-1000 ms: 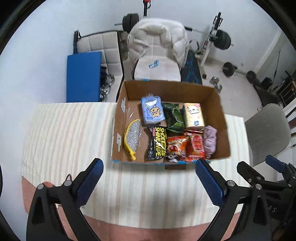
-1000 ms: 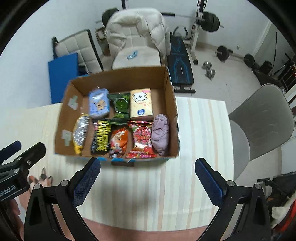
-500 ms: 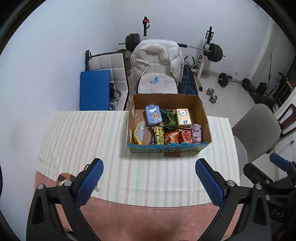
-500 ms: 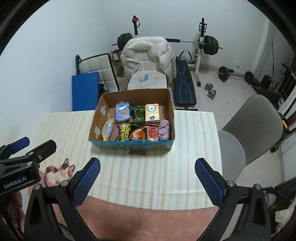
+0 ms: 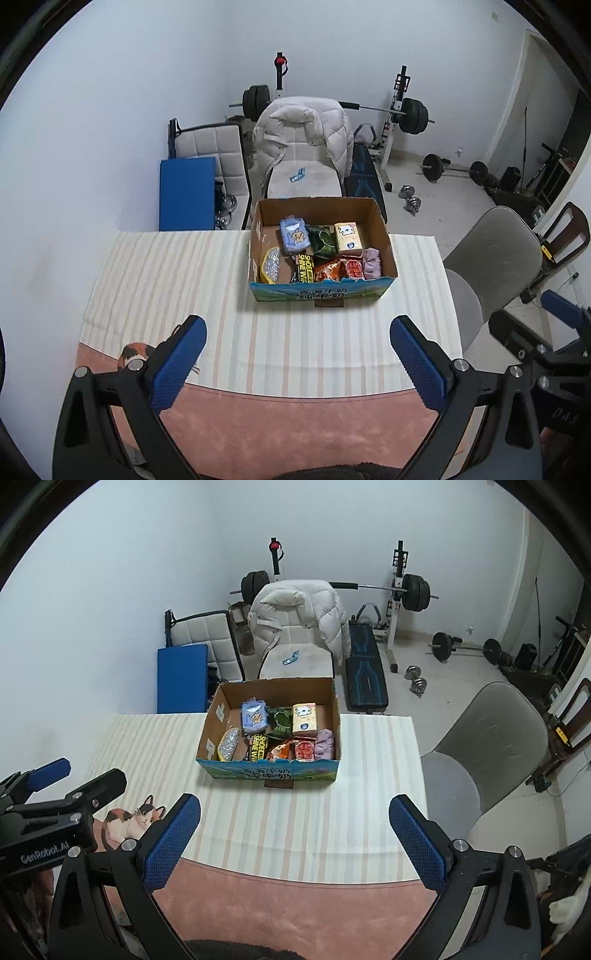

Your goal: Organize soft objects

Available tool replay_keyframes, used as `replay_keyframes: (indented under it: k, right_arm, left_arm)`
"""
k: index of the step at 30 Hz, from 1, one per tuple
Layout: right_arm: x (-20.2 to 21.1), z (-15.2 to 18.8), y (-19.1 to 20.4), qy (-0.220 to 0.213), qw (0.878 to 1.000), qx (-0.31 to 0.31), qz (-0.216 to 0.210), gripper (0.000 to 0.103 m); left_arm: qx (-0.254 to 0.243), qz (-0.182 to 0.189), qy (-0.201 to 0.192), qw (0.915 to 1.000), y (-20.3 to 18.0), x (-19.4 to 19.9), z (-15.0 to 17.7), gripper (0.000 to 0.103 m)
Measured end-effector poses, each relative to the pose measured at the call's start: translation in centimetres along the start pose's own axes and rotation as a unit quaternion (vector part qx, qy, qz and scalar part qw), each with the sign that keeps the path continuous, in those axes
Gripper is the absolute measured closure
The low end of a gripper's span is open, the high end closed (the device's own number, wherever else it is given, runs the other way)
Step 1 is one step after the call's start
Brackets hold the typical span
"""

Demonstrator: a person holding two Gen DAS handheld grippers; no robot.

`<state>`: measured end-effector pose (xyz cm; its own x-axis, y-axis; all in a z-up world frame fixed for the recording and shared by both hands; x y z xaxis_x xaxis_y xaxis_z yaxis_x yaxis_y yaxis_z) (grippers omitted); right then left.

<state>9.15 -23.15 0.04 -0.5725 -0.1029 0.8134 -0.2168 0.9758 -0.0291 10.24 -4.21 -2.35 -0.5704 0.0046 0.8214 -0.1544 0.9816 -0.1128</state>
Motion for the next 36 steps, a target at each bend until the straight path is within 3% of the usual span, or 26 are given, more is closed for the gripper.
replay_keyframes:
  k: [14,36]
  right_arm:
    - [3.3,-3.2,-1.4,-0.06,0.997,-0.001,0.044,0.0]
    - [3.2,-3.8,-1.2,-0.062,0.997,-0.001,0.046,0.0]
  left_arm:
    - [0.006,-0.005,-0.043,0.999,0.2,1.4,-2.0,0.001]
    - [0.008,0.001,-0.045,0.9989,0.3,1.2,-2.0,0.001]
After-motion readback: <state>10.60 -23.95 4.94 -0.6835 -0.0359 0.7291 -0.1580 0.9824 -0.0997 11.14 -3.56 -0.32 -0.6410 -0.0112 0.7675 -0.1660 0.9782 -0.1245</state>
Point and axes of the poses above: each gripper's, at about its wrist camera, not at the fingertips, and x roughly against the way its jaws point, y to its left, z to its underside, the point moved 7 cm from there along -x, roughly the way its jaws point, and after that the axes turned 8 degrees about x, right-handed, at the moved point
